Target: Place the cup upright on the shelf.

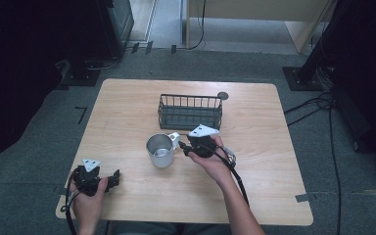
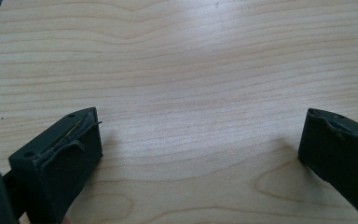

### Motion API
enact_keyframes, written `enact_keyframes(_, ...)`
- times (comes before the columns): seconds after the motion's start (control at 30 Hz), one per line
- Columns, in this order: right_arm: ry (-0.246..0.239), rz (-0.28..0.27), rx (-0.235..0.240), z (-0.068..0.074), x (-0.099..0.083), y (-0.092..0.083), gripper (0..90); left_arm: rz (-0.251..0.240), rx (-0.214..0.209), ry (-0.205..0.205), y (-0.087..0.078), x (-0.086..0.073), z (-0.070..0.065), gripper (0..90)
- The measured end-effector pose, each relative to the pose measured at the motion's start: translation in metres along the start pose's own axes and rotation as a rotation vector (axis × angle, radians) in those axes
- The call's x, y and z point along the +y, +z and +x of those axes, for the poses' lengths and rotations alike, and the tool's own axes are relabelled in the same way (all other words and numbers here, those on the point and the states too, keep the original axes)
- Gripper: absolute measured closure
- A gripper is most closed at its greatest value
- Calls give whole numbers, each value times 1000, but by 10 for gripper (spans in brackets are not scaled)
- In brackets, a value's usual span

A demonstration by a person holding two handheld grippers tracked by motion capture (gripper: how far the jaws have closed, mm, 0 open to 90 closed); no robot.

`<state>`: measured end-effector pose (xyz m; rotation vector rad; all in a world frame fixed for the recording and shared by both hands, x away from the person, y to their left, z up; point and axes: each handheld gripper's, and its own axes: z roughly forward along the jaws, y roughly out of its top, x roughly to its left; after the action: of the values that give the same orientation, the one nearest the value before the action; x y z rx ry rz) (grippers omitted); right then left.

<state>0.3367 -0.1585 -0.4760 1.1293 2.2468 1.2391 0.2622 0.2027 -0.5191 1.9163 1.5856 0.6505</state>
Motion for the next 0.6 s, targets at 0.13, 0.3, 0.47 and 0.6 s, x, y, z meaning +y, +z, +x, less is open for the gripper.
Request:
enact_keyframes(0.13, -8, 11, -10, 0, 2, 11, 615, 0, 0, 0, 0, 0, 0, 0)
enact_keyframes(0.3, -30, -2, 2, -2, 4, 21, 700, 0, 0, 0, 0, 0, 0, 0)
enact_keyframes(0.47, -11, -26, 34, -3, 4, 23, 820, 0, 0, 0, 0, 0, 0, 0)
enact_keyframes(0.6, -2, -27, 20, -2, 2, 19, 825, 1, 0, 1, 0, 0, 0, 0)
